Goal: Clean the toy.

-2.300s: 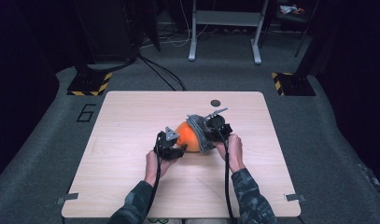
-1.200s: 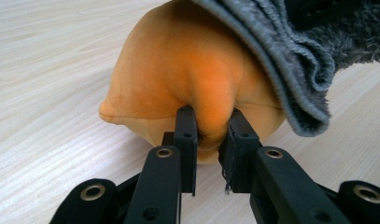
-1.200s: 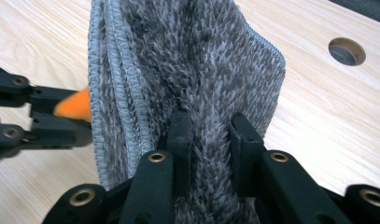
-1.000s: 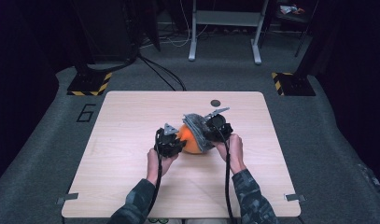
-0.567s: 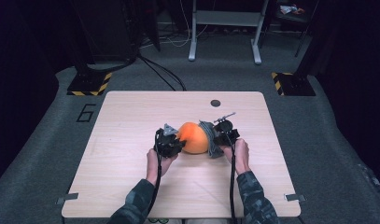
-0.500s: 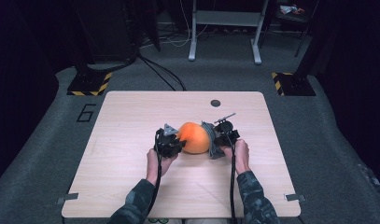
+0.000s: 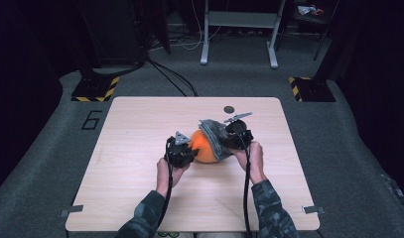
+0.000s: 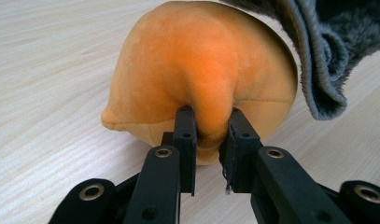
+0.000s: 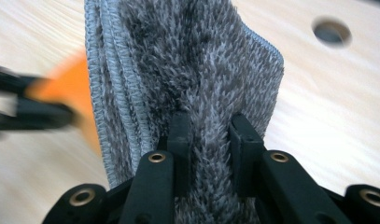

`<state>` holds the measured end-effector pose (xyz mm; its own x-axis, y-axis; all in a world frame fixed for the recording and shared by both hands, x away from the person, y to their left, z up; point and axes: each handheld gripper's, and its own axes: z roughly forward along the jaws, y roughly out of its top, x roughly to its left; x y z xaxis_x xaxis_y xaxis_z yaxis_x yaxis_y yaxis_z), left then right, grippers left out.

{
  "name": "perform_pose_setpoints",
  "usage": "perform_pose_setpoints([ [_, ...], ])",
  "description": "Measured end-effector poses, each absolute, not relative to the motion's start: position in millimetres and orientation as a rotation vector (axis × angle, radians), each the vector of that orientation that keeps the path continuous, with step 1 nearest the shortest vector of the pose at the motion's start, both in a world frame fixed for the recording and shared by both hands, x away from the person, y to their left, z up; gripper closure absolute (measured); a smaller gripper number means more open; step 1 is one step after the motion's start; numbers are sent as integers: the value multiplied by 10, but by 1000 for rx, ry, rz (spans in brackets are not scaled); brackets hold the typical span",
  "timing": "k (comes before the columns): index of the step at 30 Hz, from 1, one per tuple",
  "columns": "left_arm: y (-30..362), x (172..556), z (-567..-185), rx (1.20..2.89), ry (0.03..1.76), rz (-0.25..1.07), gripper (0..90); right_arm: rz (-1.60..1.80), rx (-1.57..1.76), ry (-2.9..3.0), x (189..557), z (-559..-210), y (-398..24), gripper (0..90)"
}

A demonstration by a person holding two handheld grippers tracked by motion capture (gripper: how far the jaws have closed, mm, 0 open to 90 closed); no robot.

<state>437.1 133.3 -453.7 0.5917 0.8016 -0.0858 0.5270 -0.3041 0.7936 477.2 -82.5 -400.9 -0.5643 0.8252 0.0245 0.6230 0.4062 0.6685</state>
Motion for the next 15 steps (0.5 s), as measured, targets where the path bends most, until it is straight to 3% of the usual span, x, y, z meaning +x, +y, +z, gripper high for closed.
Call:
perform_pose_setpoints([
  [7,1333,4371,-4535,1998,1055,423,771,875,1139,2394,4715,-3960,-481,734],
  [15,1335,4369,-4544,1985,1061,414,770,866,1175,2389,4748,-4041,-594,733],
])
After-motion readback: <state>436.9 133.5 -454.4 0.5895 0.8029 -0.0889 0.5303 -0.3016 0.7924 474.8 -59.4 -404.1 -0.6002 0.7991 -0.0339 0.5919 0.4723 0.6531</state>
